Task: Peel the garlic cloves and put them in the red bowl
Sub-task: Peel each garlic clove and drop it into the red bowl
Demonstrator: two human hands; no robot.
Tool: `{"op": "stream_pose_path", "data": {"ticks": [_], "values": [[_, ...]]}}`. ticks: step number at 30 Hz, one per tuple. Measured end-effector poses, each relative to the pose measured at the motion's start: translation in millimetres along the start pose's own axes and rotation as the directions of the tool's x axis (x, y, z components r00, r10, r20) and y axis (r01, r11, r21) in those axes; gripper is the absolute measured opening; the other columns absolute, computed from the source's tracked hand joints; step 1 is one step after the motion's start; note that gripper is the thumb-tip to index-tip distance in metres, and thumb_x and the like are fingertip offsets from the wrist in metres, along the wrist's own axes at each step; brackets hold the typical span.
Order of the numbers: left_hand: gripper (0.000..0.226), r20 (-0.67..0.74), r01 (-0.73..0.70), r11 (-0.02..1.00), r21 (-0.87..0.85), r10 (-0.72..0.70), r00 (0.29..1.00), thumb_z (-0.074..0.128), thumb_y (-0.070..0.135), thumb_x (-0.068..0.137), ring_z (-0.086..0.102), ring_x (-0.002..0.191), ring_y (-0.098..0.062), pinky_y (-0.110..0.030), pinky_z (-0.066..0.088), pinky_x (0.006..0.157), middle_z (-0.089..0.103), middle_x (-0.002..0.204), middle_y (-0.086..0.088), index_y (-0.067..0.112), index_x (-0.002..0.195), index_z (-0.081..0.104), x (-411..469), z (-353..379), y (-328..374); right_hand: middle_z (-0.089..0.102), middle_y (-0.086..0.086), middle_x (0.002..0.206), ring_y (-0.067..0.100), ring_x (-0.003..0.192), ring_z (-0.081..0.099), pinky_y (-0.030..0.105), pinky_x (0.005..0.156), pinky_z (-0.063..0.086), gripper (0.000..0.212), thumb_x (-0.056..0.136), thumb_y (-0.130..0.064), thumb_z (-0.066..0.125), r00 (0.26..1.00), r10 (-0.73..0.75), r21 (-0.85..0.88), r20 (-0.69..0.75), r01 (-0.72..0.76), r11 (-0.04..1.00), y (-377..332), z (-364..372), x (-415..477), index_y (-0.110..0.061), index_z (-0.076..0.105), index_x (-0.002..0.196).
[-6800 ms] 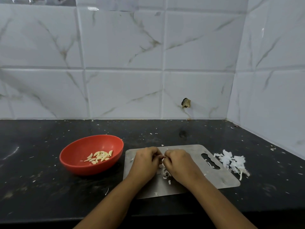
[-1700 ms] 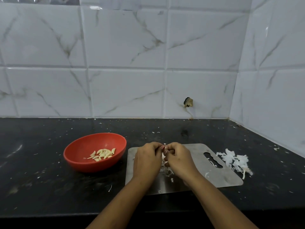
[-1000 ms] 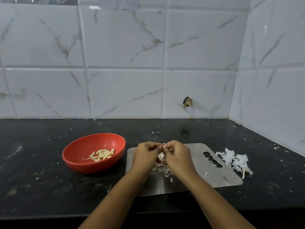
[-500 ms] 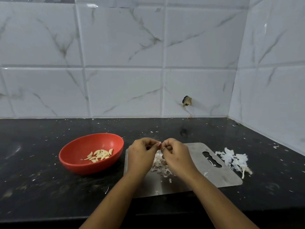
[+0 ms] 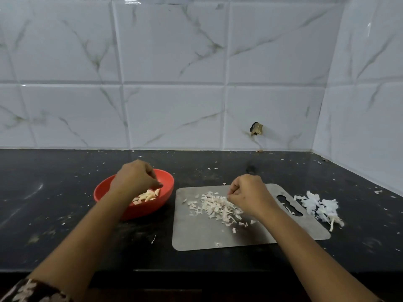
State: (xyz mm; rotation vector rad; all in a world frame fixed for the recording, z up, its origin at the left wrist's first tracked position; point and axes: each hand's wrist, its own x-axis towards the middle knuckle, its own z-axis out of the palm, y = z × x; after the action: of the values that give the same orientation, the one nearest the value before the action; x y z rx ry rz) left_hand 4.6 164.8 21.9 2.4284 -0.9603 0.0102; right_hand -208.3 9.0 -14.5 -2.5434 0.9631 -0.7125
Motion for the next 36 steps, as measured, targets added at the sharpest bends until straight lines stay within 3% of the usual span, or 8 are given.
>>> {"op": "stream_pose_path", "data": {"ticks": [4,7,14,20,23,28,32,36], "values": [[0.008,0.167,0.027,0.984,0.174,-0.057,0.984,0.069,0.018,0.084,0.068,0.062,-0.011,-0.033,0.058,0.077,0.073,0.072,0.001,0.015,0.081,0.076,10.4,3.1,-20.8,0.056,-0.010,0.065,0.004,0.058,0.054,0.019,0.059,0.049,0.025,0.083,-0.003,0.066,1.000,-0.002,-0.024,0.015,0.002,1.000,-0.8,0.2,-1.2,-0.021,0.058,0.067],[0.012,0.052,-0.015,0.979,0.203,0.005,0.999,0.064,0.014,0.085,0.067,0.075,-0.019,-0.039,0.056,0.080,0.072,0.089,-0.003,0.019,0.087,0.074,13.6,7.8,-21.3,0.061,-0.011,0.081,0.000,0.067,0.054,0.008,0.058,0.039,0.026,0.090,-0.001,0.058,0.992,-0.057,0.029,0.109,0.054,0.998,-3.7,-0.2,-5.1,-0.024,0.063,0.078],[0.015,-0.223,-0.300,0.953,-0.044,0.283,0.933,0.062,0.016,0.084,0.065,0.090,-0.014,-0.029,0.051,0.082,0.071,0.089,0.009,0.028,0.086,0.071,-20.1,18.2,37.3,0.068,0.003,0.110,0.017,0.093,0.065,0.025,0.082,0.052,0.018,0.092,-0.011,0.063,0.981,-0.006,-0.114,0.195,0.029,0.993,-15.6,8.9,-15.4,-0.020,0.072,0.104],[0.017,-0.065,-0.516,0.835,-0.189,0.514,0.855,0.066,0.018,0.083,0.065,0.087,-0.006,-0.030,0.053,0.084,0.072,0.089,0.014,0.029,0.094,0.071,-53.3,57.9,78.3,0.066,0.004,0.093,0.020,0.087,0.065,0.025,0.069,0.048,0.019,0.084,-0.004,0.058,0.989,0.047,-0.116,0.141,-0.031,0.993,-13.6,8.1,-15.8,-0.021,0.067,0.082],[0.020,-0.049,-0.491,0.839,-0.235,0.494,0.868,0.063,0.012,0.083,0.060,0.080,0.003,-0.002,0.040,0.071,0.072,0.092,0.011,0.026,0.096,0.070,-58.9,78.9,82.3,0.063,0.004,0.086,0.023,0.085,0.065,0.026,0.065,0.043,0.012,0.084,-0.010,0.057,0.991,0.057,-0.145,0.121,-0.039,0.989,-12.5,10.0,-18.8,-0.020,0.063,0.081],[0.016,-0.073,-0.405,0.853,-0.328,0.405,0.912,0.064,0.007,0.084,0.047,0.060,0.018,0.005,0.030,0.065,0.071,0.093,0.007,0.018,0.096,0.068,-58.0,89.1,80.9,0.060,0.007,0.112,0.028,0.106,0.057,0.032,0.079,0.045,0.016,0.090,-0.016,0.053,0.995,0.006,-0.215,0.096,0.014,0.977,-8.3,13.3,-26.4,-0.016,0.059,0.105],[0.019,-0.030,-0.393,0.828,-0.401,0.417,0.909,0.066,0.007,0.086,0.050,0.064,0.017,0.003,0.034,0.066,0.070,0.092,0.006,0.015,0.103,0.070,-58.5,95.9,76.3,0.062,0.005,0.108,0.021,0.100,0.059,0.029,0.081,0.046,0.016,0.091,-0.010,0.054,0.999,-0.023,-0.034,0.043,0.024,0.999,-3.1,17.2,-25.8,-0.018,0.063,0.102],[0.011,-0.052,-0.367,0.805,-0.466,0.389,0.920,0.064,0.011,0.089,0.054,0.052,0.009,-0.005,0.040,0.057,0.069,0.077,0.005,0.011,0.096,0.073,-53.9,99.6,72.9,0.064,-0.004,0.073,-0.003,0.060,0.059,0.013,0.059,0.048,0.016,0.084,-0.001,0.068,1.000,-0.006,0.330,-0.030,0.016,0.944,-3.8,15.7,-23.4,-0.016,0.063,0.082]]}}
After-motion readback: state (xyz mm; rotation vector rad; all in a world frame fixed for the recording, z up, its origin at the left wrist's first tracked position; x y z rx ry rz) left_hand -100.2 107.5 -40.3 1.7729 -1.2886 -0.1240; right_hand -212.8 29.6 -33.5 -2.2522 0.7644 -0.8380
